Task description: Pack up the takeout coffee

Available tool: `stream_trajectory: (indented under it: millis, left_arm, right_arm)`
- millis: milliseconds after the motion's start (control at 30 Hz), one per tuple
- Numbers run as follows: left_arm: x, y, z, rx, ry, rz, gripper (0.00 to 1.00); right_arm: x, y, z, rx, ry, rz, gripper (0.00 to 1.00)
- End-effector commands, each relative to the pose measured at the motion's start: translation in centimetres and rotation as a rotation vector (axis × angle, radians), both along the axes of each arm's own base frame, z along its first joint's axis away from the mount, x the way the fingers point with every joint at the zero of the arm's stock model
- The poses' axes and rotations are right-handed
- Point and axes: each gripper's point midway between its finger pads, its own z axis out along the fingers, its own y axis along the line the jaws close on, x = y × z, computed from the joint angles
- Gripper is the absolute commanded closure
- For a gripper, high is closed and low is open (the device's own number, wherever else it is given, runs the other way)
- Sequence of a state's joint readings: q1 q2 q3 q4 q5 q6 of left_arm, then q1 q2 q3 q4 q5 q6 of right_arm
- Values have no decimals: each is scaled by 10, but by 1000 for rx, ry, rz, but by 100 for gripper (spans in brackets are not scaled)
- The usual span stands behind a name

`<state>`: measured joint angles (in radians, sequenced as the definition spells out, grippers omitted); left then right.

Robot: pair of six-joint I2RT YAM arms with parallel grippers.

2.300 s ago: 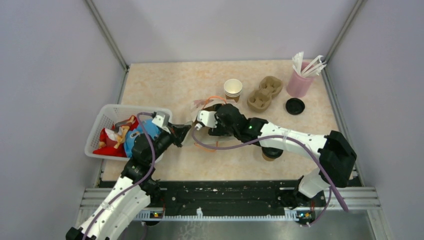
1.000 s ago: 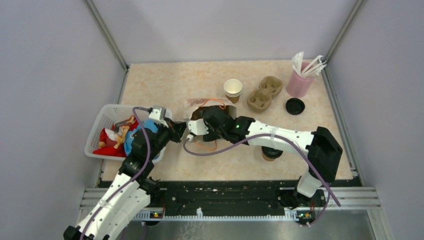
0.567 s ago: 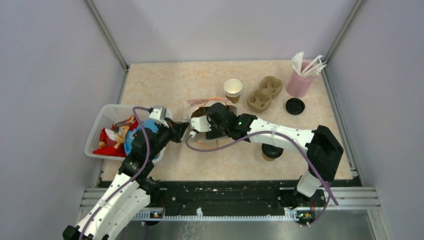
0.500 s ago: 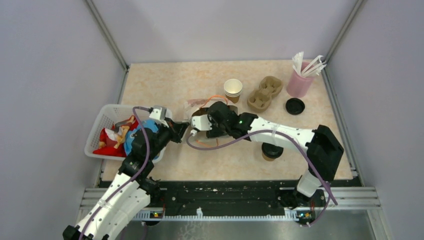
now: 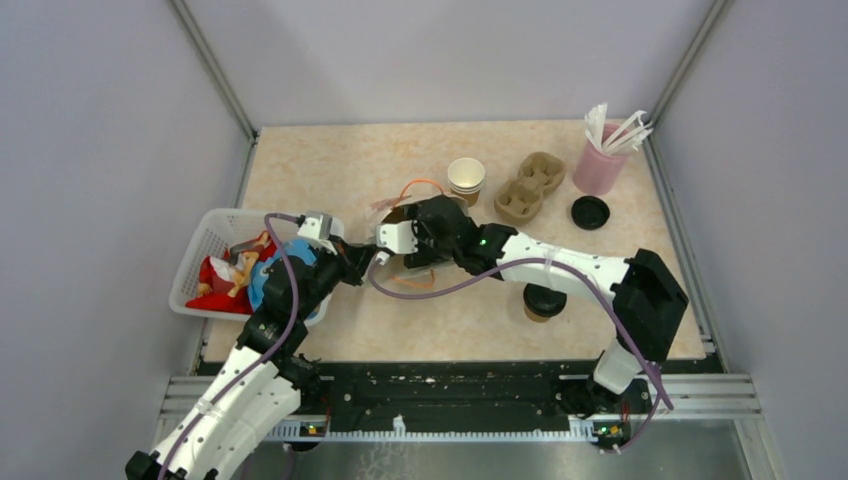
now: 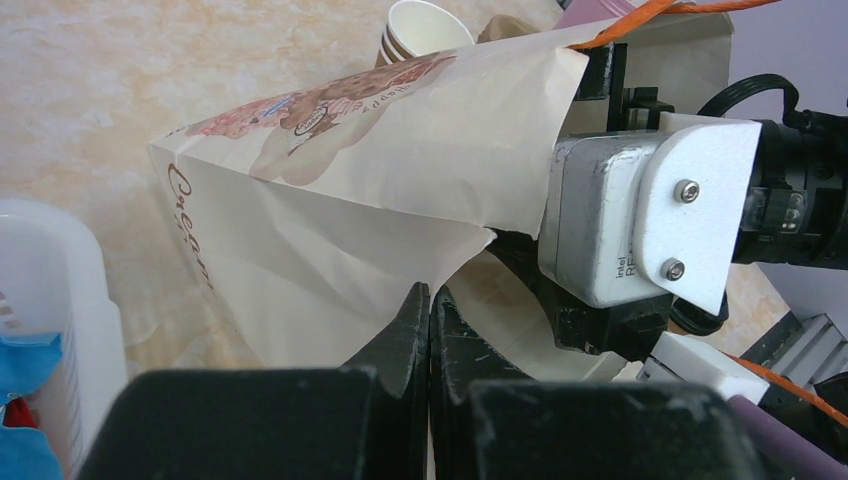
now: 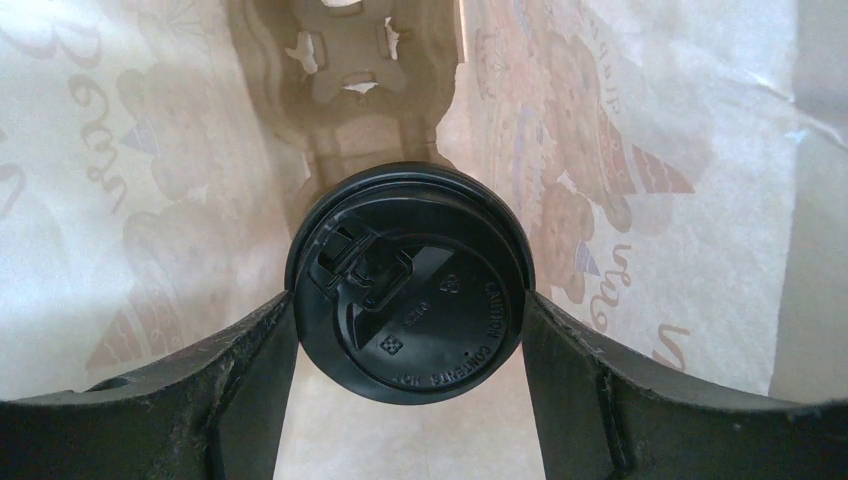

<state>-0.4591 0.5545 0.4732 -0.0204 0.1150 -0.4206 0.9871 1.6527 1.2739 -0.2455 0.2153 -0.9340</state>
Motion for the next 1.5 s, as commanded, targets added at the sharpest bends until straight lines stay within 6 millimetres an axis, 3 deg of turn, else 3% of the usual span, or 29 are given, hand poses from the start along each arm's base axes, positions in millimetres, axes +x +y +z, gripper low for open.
stream_trajectory:
  millis: [0, 533, 800, 1133, 1467]
  left_arm:
    - [-1, -4, 23, -22, -57, -20, 100]
    - [-5, -2, 17, -8, -33, -21, 100]
    - [-2, -2, 18, -6, -29, -13, 100]
    - [-1, -6, 18, -17, -18, -27, 100]
    - [-1, -6, 19, -14, -15, -25, 100]
  right_arm:
    - [11, 10, 5, 57, -32, 14, 41]
    - [18, -11, -11, 35, -21, -41, 42]
    - [12, -19, -6, 45, -10, -47, 43]
    - [17, 4, -7, 102, -11, 4, 43]
    - [26, 13, -12, 133, -8, 11, 43]
